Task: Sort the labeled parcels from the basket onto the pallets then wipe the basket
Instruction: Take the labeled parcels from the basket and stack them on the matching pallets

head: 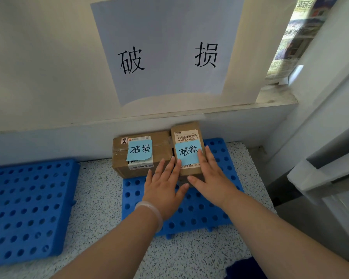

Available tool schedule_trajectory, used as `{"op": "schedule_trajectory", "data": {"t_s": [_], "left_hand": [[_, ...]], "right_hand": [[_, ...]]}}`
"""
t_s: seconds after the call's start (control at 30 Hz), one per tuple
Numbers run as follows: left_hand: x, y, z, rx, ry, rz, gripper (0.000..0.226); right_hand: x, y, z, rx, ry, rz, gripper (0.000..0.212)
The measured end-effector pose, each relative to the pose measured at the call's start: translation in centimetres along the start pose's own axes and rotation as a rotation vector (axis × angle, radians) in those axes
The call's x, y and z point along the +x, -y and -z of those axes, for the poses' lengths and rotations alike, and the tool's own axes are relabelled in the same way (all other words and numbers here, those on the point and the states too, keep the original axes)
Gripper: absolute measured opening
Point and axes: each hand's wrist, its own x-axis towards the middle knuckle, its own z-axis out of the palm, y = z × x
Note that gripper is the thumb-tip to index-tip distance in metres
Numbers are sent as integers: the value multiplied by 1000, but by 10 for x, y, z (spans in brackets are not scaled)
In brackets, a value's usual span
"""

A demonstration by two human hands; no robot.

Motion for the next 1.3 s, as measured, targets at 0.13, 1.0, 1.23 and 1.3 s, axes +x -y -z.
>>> {"op": "schedule_trajectory", "data": {"t_s": [0.13, 1.0, 1.23, 1.3], "left_hand": [[4, 2, 4, 28, 13, 21, 69], [-184, -63, 56, 248, -51, -377, 93], [-261, -126, 32, 226, -3, -650, 93], [-280, -149, 24, 223, 9, -725, 94]], "right_hand": [[6, 2, -2, -88, -4, 2, 105], [-269, 62, -59, -422, -426, -196, 114], [-381, 55, -89, -387, -567, -395, 114], [-415, 49, -94, -368, -595, -462, 116]]}}
